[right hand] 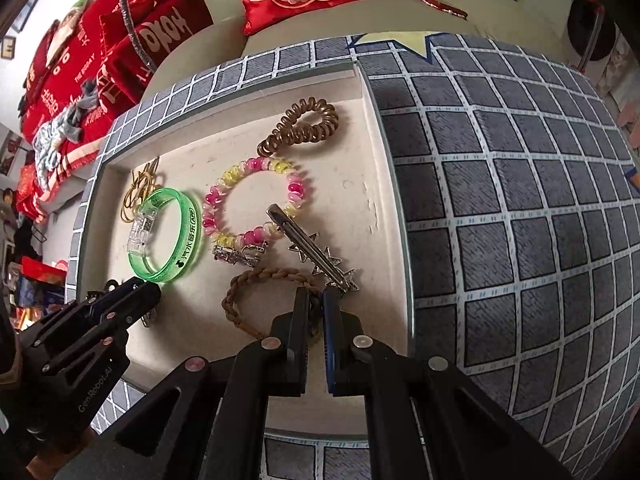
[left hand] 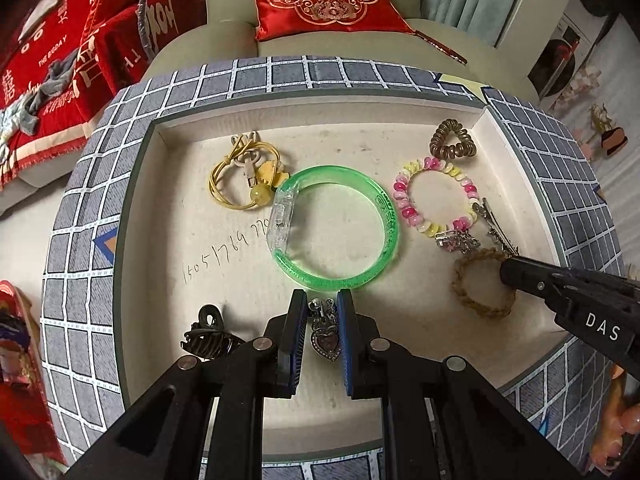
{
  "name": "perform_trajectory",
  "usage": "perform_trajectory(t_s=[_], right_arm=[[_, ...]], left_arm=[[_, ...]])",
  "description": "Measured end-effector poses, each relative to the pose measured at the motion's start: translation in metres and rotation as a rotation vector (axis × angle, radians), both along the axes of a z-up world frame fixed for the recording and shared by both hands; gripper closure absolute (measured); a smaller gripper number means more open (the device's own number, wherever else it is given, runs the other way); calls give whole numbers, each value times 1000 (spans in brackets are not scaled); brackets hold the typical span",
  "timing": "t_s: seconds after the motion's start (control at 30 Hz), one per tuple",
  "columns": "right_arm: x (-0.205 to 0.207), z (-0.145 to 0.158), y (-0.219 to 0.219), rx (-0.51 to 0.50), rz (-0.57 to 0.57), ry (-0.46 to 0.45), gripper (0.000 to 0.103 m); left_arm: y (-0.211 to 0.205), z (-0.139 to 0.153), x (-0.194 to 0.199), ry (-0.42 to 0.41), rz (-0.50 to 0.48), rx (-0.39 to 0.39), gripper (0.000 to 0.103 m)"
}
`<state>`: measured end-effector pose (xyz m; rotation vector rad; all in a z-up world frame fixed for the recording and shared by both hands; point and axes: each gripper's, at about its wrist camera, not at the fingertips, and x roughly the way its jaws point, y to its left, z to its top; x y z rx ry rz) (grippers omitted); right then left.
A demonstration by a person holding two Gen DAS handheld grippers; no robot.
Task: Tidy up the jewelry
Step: 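Lower both items onto the tray floor and open both tools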
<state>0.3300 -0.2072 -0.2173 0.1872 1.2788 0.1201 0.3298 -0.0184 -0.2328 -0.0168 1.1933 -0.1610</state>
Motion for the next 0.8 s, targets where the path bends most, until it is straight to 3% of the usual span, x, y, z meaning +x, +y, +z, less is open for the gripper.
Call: perform_trajectory(t_s=[0.5,0.53,0.6,0.63,0.67,0.8], right_arm=[[0,-1,-2,29,-16,5,93],[0,-1,-3,35,-16,7,88],[-2,0,-4,51,-15,13,70],[-4,2,-4,60,-16,11,55],[-6,4,-4,69,-18,4,50],[-13,15,-5,80,-26,-22,50]], left_arm=[[-2,0,-2,4,-8,25,73],[-2,0,-2,6,-7,25,73],[-2,1,-2,6,-2,31,73],[-1,2,-3,1,0,32,73],[-1,4,-5,-16,2,27,73],[2,10,-9,-57,11,37,73]])
